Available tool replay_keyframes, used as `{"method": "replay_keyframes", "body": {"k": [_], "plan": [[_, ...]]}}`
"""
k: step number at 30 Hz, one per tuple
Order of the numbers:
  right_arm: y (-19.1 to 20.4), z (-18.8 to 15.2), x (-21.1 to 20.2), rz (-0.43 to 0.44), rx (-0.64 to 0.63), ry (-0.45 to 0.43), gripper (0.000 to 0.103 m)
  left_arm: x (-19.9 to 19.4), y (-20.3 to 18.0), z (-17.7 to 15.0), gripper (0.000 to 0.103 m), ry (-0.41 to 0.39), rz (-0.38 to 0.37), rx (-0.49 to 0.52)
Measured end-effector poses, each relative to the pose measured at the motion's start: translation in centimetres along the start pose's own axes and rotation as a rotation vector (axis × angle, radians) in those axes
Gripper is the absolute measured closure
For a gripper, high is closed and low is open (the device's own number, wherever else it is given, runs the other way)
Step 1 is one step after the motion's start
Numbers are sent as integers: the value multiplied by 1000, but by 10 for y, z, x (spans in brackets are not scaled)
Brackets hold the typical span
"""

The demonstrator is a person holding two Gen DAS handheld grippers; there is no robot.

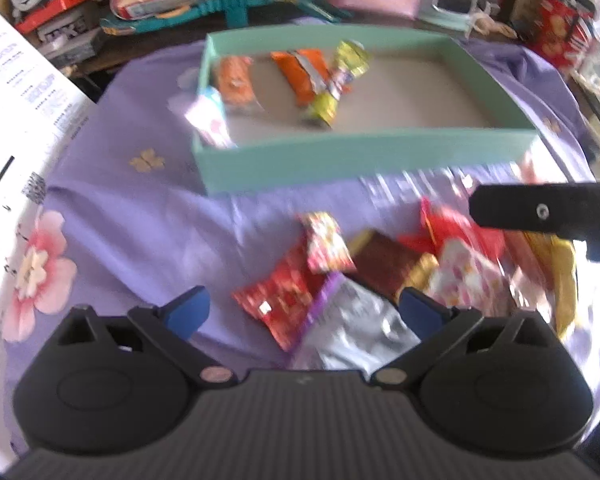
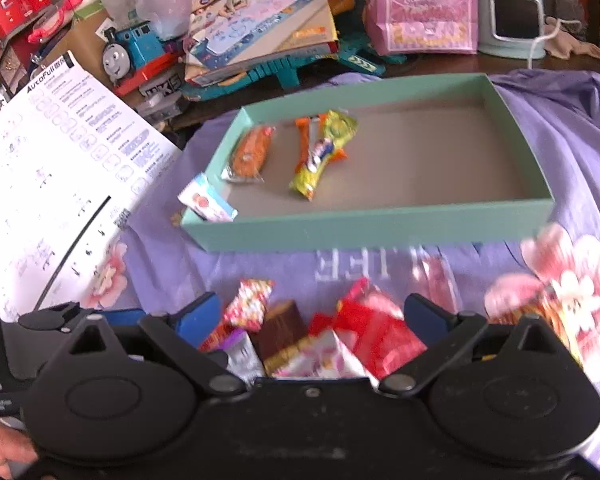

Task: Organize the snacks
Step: 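Grasp the white pink-patterned packet with the right tool while the left tool grasps the silver foil packet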

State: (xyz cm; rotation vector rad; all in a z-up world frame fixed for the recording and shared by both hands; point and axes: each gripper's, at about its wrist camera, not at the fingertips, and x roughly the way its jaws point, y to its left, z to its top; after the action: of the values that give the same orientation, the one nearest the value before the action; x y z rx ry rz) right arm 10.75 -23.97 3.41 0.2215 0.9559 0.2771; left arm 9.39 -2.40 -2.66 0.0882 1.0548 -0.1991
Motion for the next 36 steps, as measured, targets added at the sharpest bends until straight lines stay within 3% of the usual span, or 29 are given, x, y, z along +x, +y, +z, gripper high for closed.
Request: {"method": "replay_keyframes", "body": {"k": [11, 16, 20, 26, 32, 34, 36], "plan": [[-10, -39, 7, -45, -21, 43, 7, 14, -22, -31, 0, 69, -18, 42], [-1, -44, 16, -54, -62, 54, 16, 18, -13, -33, 0, 82, -26, 15], [11, -41, 22, -59, -128, 56, 17, 19, 0, -30, 0, 48, 40, 16], [17, -46, 31, -58, -187, 129, 17, 23, 31, -25, 0, 43, 61, -80], [15, -62, 38, -88, -226, 180, 23, 17, 32, -28, 0, 57, 24, -93], [20, -65, 39, -123, -256, 157, 39, 12, 26, -30, 0, 60, -5, -78], [18, -61, 38, -119, -226, 141, 45, 8, 21, -32, 0, 64, -24, -72]]}}
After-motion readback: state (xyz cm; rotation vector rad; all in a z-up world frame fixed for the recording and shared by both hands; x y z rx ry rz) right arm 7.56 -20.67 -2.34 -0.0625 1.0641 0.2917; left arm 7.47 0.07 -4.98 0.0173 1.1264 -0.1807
